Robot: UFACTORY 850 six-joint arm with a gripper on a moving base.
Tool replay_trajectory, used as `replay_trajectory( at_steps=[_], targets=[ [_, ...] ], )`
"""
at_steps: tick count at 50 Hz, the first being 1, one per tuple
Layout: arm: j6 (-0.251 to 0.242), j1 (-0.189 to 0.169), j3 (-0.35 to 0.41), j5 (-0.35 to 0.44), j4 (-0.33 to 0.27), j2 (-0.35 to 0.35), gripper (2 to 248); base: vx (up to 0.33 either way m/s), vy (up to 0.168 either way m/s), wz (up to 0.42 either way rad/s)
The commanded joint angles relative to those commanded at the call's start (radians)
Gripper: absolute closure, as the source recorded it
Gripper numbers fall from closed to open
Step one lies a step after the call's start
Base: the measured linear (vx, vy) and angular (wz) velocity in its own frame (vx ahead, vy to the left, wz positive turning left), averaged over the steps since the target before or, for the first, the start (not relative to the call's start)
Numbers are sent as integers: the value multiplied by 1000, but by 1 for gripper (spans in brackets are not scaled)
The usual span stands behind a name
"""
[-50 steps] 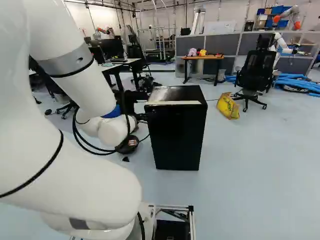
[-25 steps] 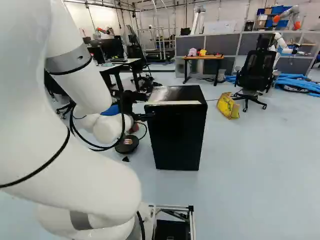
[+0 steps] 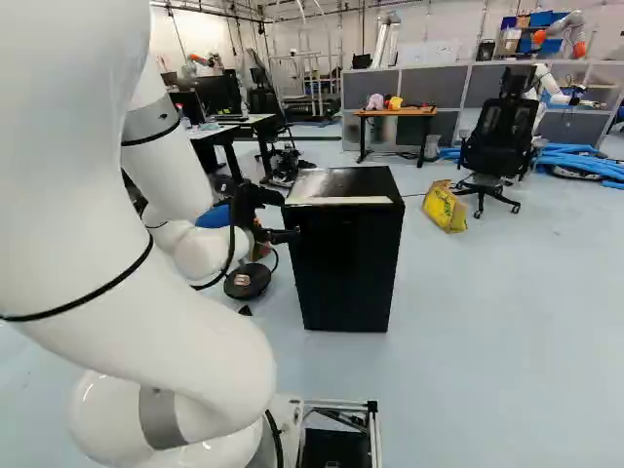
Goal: Grab a drink from the fridge
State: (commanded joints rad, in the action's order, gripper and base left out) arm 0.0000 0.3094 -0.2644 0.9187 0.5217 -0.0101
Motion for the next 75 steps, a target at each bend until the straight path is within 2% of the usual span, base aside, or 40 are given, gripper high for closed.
replay_trajectory(
  at_steps=[31, 75],
  targets=[
    [0, 95, -130, 105, 174, -207, 3, 0, 0, 0],
    [0, 188, -356, 299, 475, -496, 3, 0, 0, 0]
  ],
)
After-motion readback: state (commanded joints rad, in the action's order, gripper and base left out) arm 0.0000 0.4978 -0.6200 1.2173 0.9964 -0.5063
